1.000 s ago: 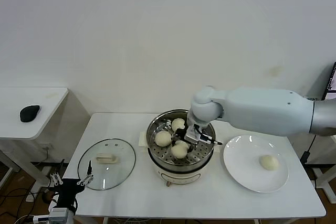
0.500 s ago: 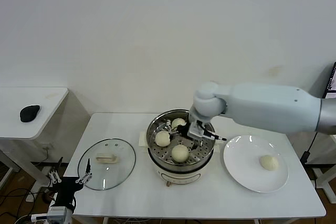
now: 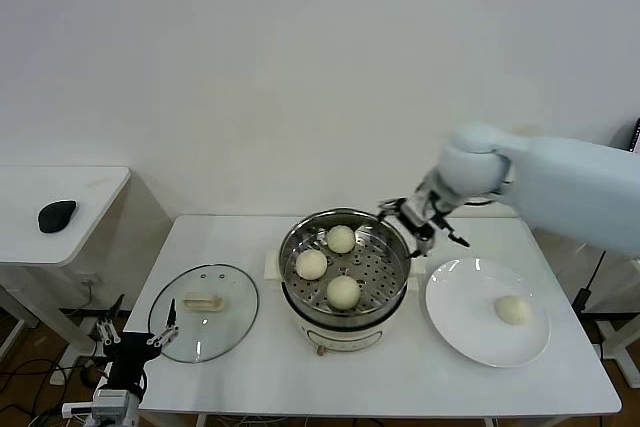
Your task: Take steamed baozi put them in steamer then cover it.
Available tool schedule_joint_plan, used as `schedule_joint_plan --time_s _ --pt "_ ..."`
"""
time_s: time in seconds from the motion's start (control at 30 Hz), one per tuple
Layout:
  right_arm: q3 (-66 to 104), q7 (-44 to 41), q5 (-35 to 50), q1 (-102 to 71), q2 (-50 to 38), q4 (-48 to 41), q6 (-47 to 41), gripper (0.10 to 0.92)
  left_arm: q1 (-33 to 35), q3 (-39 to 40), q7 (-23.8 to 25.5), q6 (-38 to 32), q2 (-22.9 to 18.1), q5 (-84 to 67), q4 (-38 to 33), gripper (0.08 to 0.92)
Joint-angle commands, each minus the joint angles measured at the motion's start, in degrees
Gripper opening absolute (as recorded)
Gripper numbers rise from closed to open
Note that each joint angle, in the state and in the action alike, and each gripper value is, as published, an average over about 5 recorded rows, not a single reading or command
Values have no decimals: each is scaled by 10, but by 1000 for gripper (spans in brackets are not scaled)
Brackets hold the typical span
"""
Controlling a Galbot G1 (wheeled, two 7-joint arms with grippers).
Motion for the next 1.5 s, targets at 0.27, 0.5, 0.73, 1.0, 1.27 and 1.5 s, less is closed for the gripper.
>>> schedule_joint_plan --time_s 0.27,0.5,0.73,1.0,1.27,1.5 --pt "165 -23 -79 -211 -240 -16 -76 823 -6 8 0 0 9 0 3 823" --pt "396 -30 -141 -462 -238 -91 -22 823 -5 8 0 0 10 0 6 823" --pt "489 -32 -174 -566 -197 -149 13 823 -3 8 0 0 7 2 10 823" --pt "509 -23 -203 -608 -138 -203 22 823 -2 5 0 1 5 3 12 823" --pt "509 -4 -211 -612 -98 -235 23 823 2 2 0 1 3 4 12 823" --pt "503 10 -221 -603 -78 -253 23 823 3 1 -1 0 0 4 12 823"
